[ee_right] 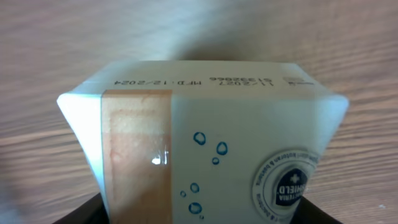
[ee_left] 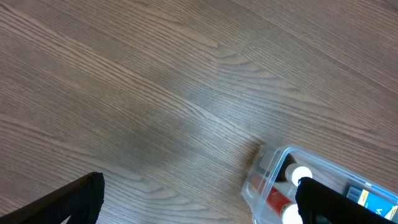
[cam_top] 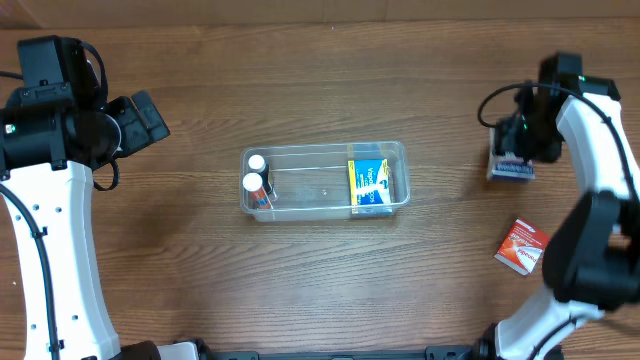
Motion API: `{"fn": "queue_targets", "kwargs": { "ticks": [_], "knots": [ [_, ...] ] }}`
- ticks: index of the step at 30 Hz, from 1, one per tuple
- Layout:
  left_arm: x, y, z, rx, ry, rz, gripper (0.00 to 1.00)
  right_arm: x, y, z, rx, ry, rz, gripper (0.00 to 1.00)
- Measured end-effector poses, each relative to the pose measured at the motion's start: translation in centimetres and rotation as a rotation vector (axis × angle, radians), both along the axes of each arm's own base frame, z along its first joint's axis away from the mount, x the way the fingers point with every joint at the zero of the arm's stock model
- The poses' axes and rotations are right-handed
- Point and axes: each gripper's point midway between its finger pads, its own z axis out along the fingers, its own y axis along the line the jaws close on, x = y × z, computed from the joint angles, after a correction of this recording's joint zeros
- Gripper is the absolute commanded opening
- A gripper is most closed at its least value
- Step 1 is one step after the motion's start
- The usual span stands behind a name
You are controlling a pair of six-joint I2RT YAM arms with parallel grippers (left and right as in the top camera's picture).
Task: Pack container
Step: 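Place the Hansaplast box into the container beside the VapoDrops box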
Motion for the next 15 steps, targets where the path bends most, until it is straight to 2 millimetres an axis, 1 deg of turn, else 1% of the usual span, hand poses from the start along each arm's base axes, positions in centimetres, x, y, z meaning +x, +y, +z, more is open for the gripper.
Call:
{"fn": "queue_targets", "kwargs": {
  "ticks": [1, 2, 3, 4, 5, 6, 8, 10, 15],
  "knots": [
    [0.0, 0.0, 0.0, 0.000, 0.000, 0.000, 1.00, 0.3, 1.3, 2.1, -0.006, -0.051, 0.021, 0.61],
    [0.0, 0.0, 0.0, 0.000, 0.000, 0.000, 1.00, 0.4, 2.2, 3.7, -0.007, -0.092, 0.035, 0.60],
    [0.0, 0.0, 0.0, 0.000, 0.000, 0.000, 1.00, 0.4, 4.2, 6.2, -0.006, -0.154, 0.062, 0.59],
    [0.0, 0.0, 0.0, 0.000, 0.000, 0.000, 1.00, 0.1, 5.3, 7.6, -0.001, -0.184, 0.075, 0.59],
    [0.0, 0.0, 0.0, 0.000, -0.001, 0.000, 1.00, -0.3, 7.1, 9.4, 0.008, -0.226, 0.098, 0.59],
    [0.0, 0.0, 0.0, 0.000, -0.001, 0.000, 1.00, -0.8, 8.6, 10.7, 0.020, -0.256, 0.114, 0.59],
    [0.0, 0.0, 0.0, 0.000, -0.001, 0.000, 1.00, -1.7, 11.6, 12.5, 0.048, -0.298, 0.146, 0.58],
    [0.0, 0.0, 0.0, 0.000, -0.001, 0.000, 1.00, -2.6, 15.1, 13.5, 0.091, -0.323, 0.184, 0.57],
    [0.0, 0.0, 0.0, 0.000, 0.000, 0.000, 1.00, -3.7, 23.3, 13.8, 0.196, -0.348, 0.253, 0.57]
  ]
}}
